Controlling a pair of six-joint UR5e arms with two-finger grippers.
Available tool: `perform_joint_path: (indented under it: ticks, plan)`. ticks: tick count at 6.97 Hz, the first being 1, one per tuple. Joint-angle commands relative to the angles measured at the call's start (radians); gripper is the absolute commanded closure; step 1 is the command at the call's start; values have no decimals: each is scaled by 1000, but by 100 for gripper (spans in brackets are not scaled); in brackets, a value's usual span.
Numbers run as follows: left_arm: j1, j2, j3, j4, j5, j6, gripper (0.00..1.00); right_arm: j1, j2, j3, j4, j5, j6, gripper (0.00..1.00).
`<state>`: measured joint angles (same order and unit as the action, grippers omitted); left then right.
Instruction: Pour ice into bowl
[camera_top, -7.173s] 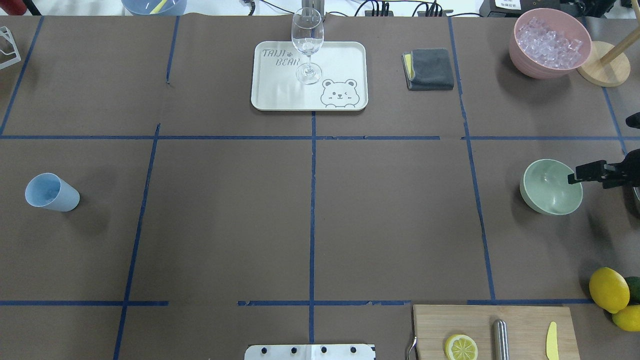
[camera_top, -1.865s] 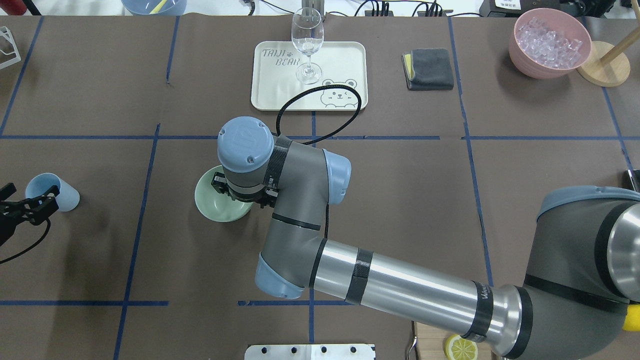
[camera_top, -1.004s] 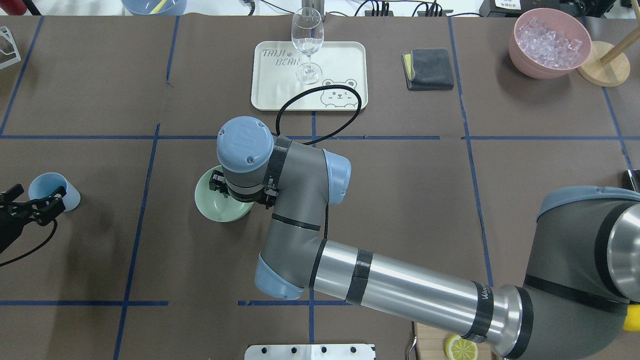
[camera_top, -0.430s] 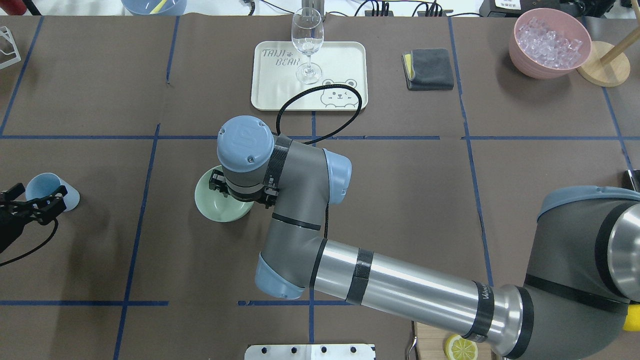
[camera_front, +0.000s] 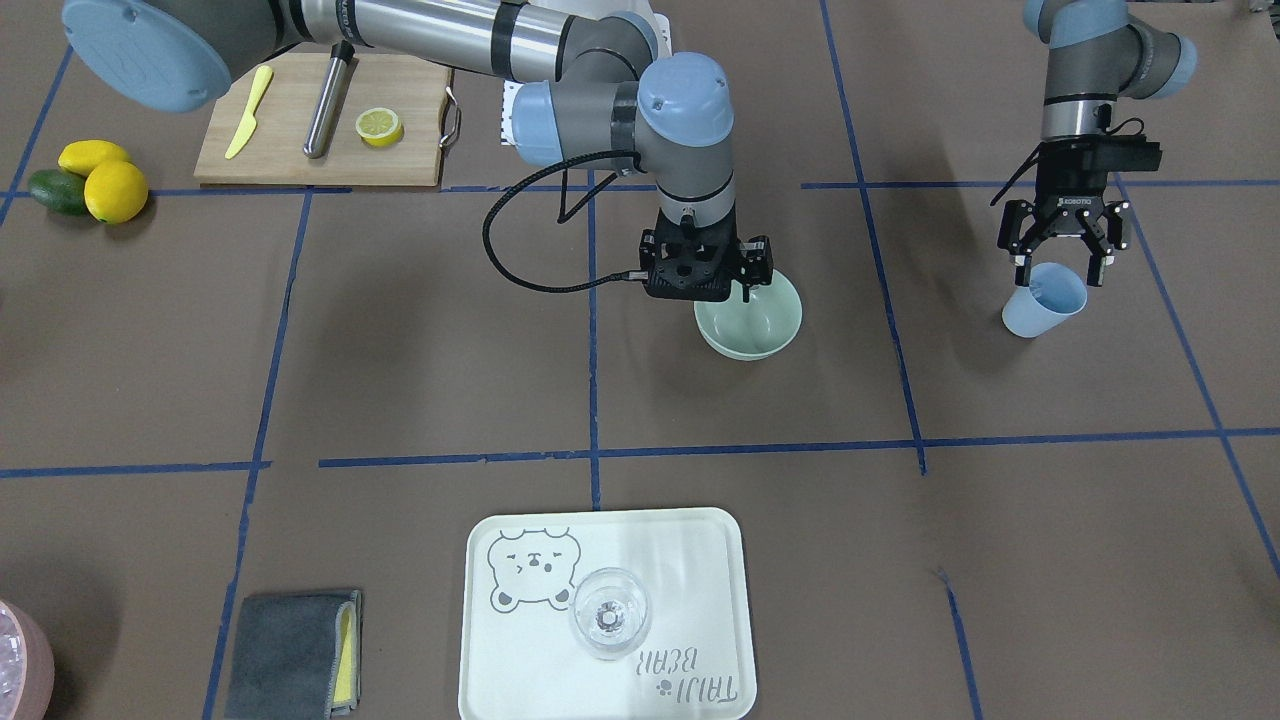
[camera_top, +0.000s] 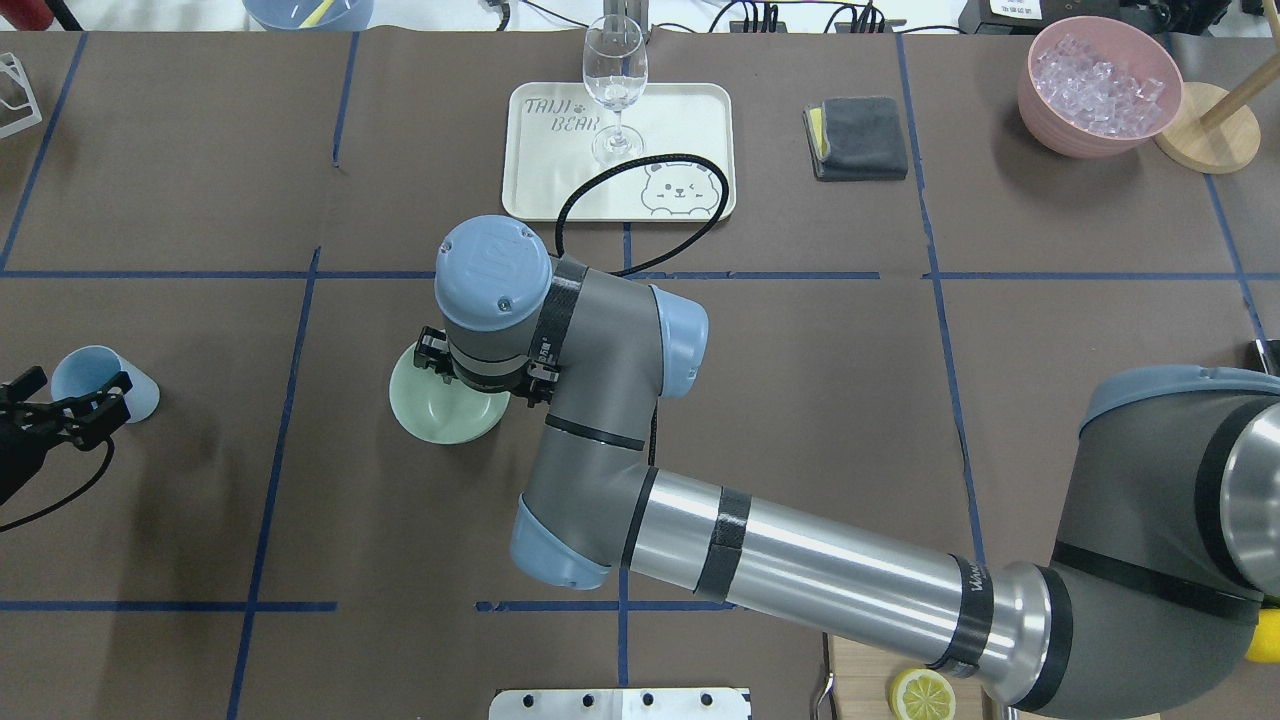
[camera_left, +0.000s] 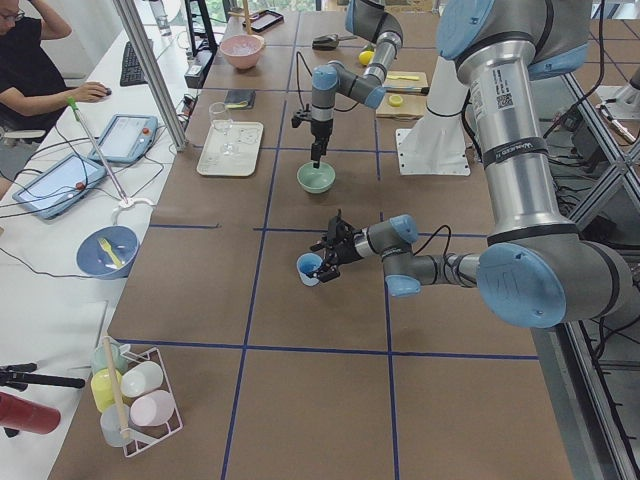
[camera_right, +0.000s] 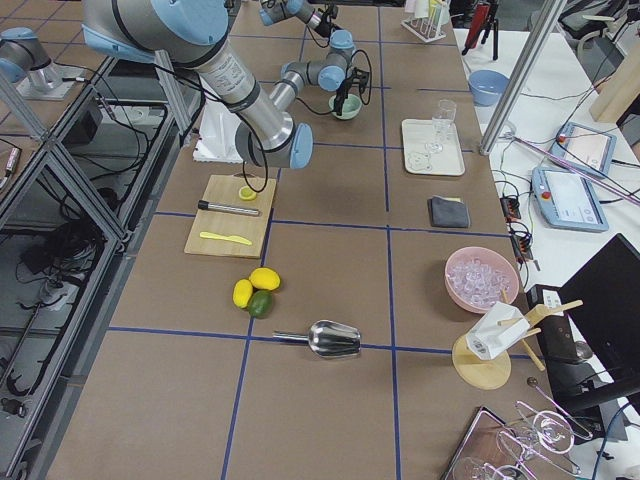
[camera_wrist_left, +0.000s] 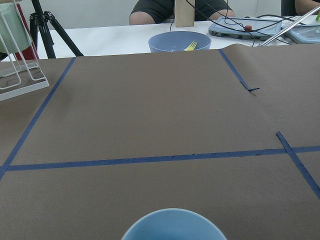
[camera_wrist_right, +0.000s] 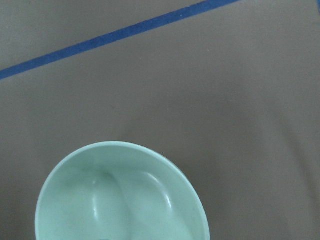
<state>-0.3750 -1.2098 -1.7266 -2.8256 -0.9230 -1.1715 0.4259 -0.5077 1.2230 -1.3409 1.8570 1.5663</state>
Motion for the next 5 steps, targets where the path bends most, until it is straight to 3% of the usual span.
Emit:
perform_joint_path:
  ticks: [1,5]
  plan:
    - [4,1,2,0,-4,-7,0,4,-5,6,-1,2,0,0]
    - [25,-4,39,5,-25,-40,0,17,-11,29,-4,11,-2,0]
